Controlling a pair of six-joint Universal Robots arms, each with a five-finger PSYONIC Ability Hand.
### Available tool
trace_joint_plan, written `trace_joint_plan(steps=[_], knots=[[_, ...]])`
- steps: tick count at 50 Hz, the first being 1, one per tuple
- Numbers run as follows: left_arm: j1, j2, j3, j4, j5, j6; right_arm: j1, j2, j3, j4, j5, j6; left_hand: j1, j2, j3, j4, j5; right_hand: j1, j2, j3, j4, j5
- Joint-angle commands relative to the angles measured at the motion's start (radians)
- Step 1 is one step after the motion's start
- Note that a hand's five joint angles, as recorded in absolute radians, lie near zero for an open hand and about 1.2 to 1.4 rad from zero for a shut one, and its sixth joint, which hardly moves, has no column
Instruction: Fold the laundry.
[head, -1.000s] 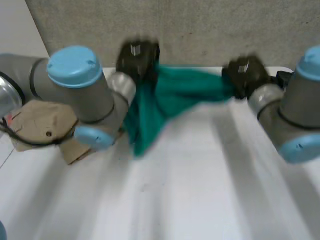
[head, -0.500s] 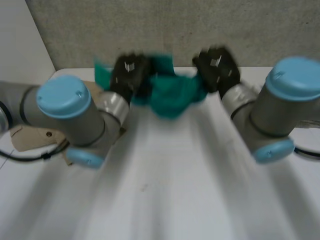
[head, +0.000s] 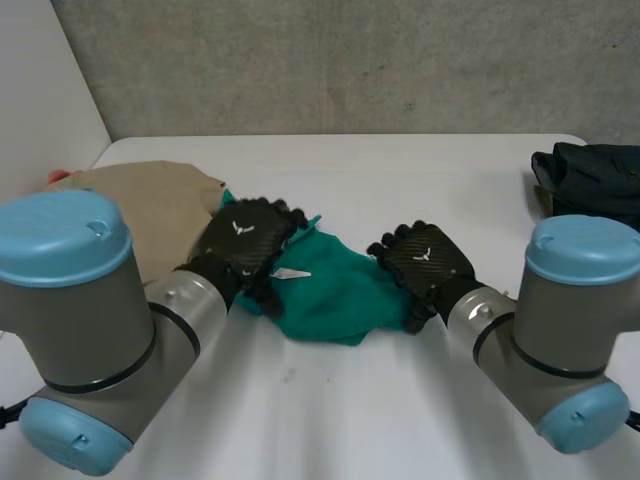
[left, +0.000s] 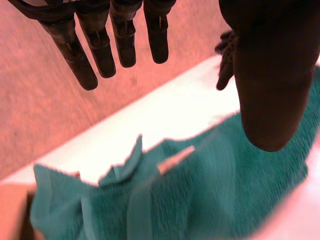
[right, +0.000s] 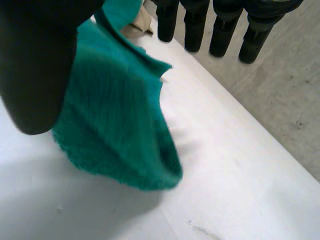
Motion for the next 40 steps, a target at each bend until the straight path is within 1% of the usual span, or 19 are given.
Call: trace_joint_plan(steps=[1,6,7,9,11,13,14,18,20,21,24,25,27,28,32,33,36,38,40], knots=[[-0.011,-0.037,0.126,0.001,0.012,-0.002,-0.023,-0.136,0.078,0.006,0.001,0.013,0.0,0.011,0.01,0.02,0.027,-0.089,-0.092,-0.101,-0.1,-0.087],[-0.017,-0.178,0.277,-0.049,0.012,0.006,-0.112,-0.205,0.104,0.056,0.0,0.016,0.021,0.031,0.03,0.041,0.047,-0.089,-0.092,-0.101,-0.1,-0.087],[-0.017,-0.236,0.338,-0.087,0.012,0.017,-0.122,-0.211,0.105,0.071,0.0,0.015,0.03,0.04,0.039,0.049,0.056,-0.089,-0.092,-0.101,-0.1,-0.087],[-0.017,-0.303,0.405,-0.138,0.014,0.032,-0.146,-0.216,0.11,0.105,-0.011,0.015,0.047,0.058,0.057,0.067,0.074,-0.089,-0.092,-0.101,-0.1,-0.087],[-0.021,-0.385,0.486,-0.205,0.02,0.067,-0.163,-0.216,0.118,0.116,-0.014,0.015,0.068,0.078,0.077,0.087,0.094,-0.089,-0.092,-0.101,-0.1,-0.087],[-0.028,-0.432,0.535,-0.239,0.028,0.095,-0.181,-0.216,0.131,0.119,-0.028,0.013,0.071,0.081,0.08,0.09,0.097,-0.089,-0.092,-0.101,-0.1,-0.087],[-0.034,-0.477,0.576,-0.268,0.035,0.128,-0.188,-0.216,0.141,0.119,-0.034,0.013,0.077,0.087,0.086,0.096,0.103,-0.089,-0.092,-0.101,-0.1,-0.087],[-0.037,-0.548,0.626,-0.281,0.045,0.179,-0.22,-0.213,0.167,0.118,-0.063,0.012,0.08,0.09,0.089,0.099,0.106,-0.089,-0.092,-0.101,-0.1,-0.087],[-0.037,-0.564,0.632,-0.281,0.052,0.187,-0.232,-0.213,0.174,0.114,-0.072,0.012,0.088,0.099,0.098,0.108,0.115,-0.089,-0.092,-0.101,-0.1,-0.087],[-0.037,-0.574,0.637,-0.281,0.061,0.189,-0.237,-0.211,0.176,0.114,-0.074,0.012,0.126,0.137,0.135,0.146,0.153,-0.089,-0.092,-0.101,-0.1,-0.087],[-0.037,-0.587,0.638,-0.279,0.074,0.19,-0.255,-0.209,0.176,0.11,-0.081,0.012,0.249,0.26,0.259,0.269,0.276,-0.089,-0.092,-0.101,-0.1,-0.087],[-0.037,-0.593,0.64,-0.279,0.077,0.19,-0.26,-0.209,0.176,0.108,-0.081,0.012,0.433,0.443,0.442,0.453,0.459,-0.089,-0.092,-0.101,-0.1,-0.087],[-0.037,-0.594,0.64,-0.281,0.075,0.192,-0.278,-0.206,0.173,0.095,-0.081,0.012,0.73,0.74,0.739,0.749,0.756,-0.089,-0.092,-0.101,-0.1,-0.087],[-0.04,-0.59,0.638,-0.281,0.065,0.193,-0.283,-0.205,0.171,0.091,-0.081,0.012,1.033,1.044,1.043,1.053,1.06,-0.089,-0.092,-0.101,-0.1,-0.087],[-0.049,-0.549,0.632,-0.279,0.043,0.184,-0.298,-0.182,0.153,0.079,-0.081,0.006,1.036,1.047,1.046,1.056,1.063,-0.089,-0.092,-0.101,-0.1,-0.087],[-0.055,-0.494,0.628,-0.279,0.036,0.179,-0.298,-0.174,0.144,0.079,-0.083,0.004,1.036,1.047,1.046,1.056,1.063,-0.089,-0.092,-0.101,-0.1,-0.087],[-0.066,-0.403,0.611,-0.278,0.034,0.176,-0.3,-0.141,0.102,0.076,-0.092,0.009,1.036,1.047,1.046,1.056,1.063,-0.089,-0.092,-0.101,-0.1,-0.087],[-0.077,-0.328,0.597,-0.276,0.035,0.175,-0.298,-0.111,0.075,0.076,-0.11,0.013,1.036,1.047,1.046,1.056,1.063,-0.089,-0.092,-0.101,-0.1,-0.087],[-0.083,-0.294,0.594,-0.276,0.035,0.175,-0.294,-0.053,0.029,0.079,-0.161,0.015,1.036,1.047,1.046,1.056,1.063,-0.089,-0.092,-0.101,-0.1,-0.087]])
